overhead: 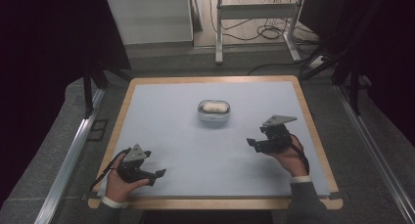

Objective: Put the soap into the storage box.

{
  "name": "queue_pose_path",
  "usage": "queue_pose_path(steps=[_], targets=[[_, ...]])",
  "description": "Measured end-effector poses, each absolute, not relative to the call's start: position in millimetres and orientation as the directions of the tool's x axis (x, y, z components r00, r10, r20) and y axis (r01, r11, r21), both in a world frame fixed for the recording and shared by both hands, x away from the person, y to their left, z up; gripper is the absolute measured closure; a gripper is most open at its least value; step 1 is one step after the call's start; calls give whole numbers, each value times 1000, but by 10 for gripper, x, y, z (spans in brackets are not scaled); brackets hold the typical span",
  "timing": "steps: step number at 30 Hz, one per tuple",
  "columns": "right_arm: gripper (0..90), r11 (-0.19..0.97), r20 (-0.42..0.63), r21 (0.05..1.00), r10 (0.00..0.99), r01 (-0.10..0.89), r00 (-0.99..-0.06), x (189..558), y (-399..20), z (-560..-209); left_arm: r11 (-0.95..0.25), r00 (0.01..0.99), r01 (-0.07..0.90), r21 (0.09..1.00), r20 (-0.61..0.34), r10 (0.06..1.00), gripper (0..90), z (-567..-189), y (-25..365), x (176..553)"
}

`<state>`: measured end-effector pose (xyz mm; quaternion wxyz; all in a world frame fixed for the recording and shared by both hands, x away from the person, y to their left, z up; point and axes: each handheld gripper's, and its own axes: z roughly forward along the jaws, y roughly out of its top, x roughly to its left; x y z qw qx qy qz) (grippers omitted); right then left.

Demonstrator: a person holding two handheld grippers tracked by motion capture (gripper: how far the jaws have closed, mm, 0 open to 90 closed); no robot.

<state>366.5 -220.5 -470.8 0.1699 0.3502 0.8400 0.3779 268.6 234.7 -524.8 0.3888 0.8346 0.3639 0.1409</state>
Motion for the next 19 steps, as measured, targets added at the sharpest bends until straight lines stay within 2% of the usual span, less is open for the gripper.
queue_pose_path(steps=[5,19], targets=[[265,437,16,761,726,479,-687,3544,-2354,-4841,-440,698,499,747,-46,714,96,-5255,2340,2691],[260,432,7,766,735,475,-679,3500,-2428,-4904,-445,702,495,747,-41,711,96,-5258,2339,2693]])
